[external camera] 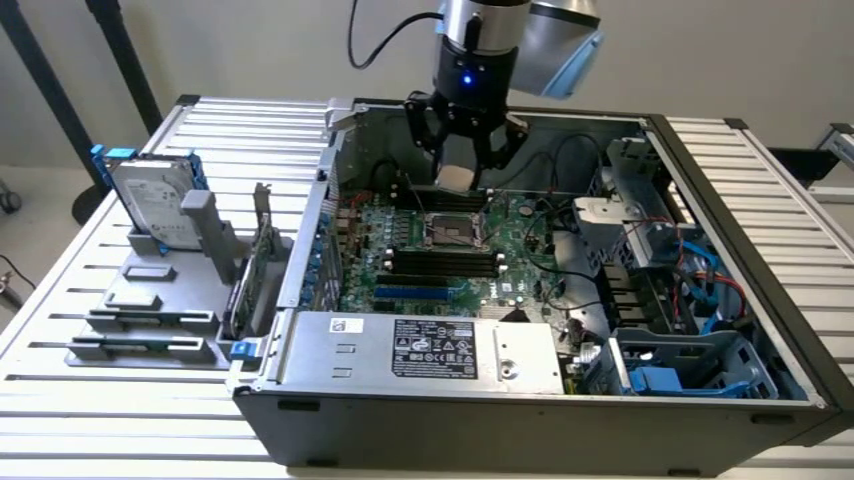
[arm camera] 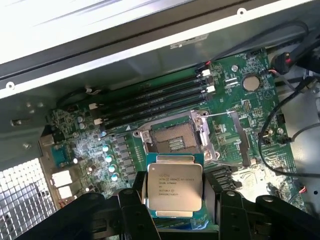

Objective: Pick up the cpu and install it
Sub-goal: 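Place the cpu into insertion slot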

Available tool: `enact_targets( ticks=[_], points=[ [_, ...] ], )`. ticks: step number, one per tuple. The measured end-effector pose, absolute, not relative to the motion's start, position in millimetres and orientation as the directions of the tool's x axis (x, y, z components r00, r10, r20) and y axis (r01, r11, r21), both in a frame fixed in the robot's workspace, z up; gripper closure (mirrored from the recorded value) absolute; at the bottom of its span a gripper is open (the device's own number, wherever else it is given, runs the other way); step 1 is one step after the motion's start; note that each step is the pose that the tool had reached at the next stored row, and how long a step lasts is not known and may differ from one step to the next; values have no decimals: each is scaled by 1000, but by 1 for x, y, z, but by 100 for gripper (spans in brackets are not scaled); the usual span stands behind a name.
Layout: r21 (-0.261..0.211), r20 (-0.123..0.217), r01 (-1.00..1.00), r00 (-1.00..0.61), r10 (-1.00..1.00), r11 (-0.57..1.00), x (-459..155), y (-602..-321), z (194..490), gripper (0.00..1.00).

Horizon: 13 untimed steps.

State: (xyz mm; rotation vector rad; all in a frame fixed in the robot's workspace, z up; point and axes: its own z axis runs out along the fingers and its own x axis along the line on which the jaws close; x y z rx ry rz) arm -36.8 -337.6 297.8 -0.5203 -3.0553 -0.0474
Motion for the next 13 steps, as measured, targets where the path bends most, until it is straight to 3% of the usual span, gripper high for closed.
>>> enact_targets(
  ticks=[13],
  points=[
    [23,46,543,-839,542,839,-37,-338,281,45]
  ],
)
